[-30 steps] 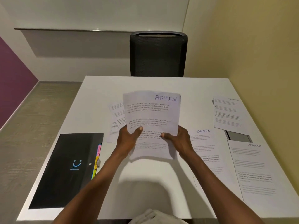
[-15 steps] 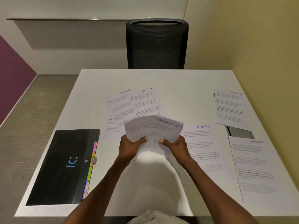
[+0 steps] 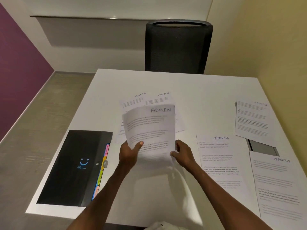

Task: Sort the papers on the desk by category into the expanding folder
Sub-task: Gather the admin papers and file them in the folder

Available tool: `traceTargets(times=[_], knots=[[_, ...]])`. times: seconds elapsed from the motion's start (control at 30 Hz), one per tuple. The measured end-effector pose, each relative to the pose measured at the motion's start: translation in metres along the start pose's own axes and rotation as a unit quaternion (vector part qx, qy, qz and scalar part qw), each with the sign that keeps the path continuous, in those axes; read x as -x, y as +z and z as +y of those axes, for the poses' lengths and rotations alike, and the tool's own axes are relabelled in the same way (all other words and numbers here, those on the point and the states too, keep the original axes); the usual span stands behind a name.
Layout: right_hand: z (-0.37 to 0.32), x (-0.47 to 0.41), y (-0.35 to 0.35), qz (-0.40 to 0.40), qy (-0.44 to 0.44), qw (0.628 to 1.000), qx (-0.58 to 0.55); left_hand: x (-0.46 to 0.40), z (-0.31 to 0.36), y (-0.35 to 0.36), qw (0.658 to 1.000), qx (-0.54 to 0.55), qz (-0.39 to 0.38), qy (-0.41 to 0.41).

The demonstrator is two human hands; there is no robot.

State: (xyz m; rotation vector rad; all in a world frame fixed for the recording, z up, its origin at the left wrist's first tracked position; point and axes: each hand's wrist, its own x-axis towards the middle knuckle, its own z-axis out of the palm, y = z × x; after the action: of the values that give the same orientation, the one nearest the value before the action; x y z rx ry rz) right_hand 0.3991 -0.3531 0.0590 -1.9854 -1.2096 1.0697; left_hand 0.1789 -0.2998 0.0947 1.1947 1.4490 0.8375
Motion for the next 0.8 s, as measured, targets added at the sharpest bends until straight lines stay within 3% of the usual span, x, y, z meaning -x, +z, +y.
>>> traceTargets(times=[0.13, 0.33, 0.43, 0.8], knots=[[-0.004, -0.026, 0.026, -0.055, -0.072, 0.981, 0.174, -0.019, 0.001, -0.044, 0.994, -0.003, 0.101, -0.047], [-0.036, -0.050, 0.093, -0.172, -0.175, 0.902, 0.355, -0.025, -0.004, -0.117, 0.976, -0.008, 0.199, -0.091], [-0.030, -0.051, 0.117, -0.218, -0.175, 0.860, 0.427, -0.020, -0.008, -0.144, 0.971, 0.008, 0.215, -0.100], [0.012, -0.008, 0.096, -0.167, -0.168, 0.871, 0.430, -0.025, -0.007, -0.167, 0.978, 0.028, 0.187, -0.082]])
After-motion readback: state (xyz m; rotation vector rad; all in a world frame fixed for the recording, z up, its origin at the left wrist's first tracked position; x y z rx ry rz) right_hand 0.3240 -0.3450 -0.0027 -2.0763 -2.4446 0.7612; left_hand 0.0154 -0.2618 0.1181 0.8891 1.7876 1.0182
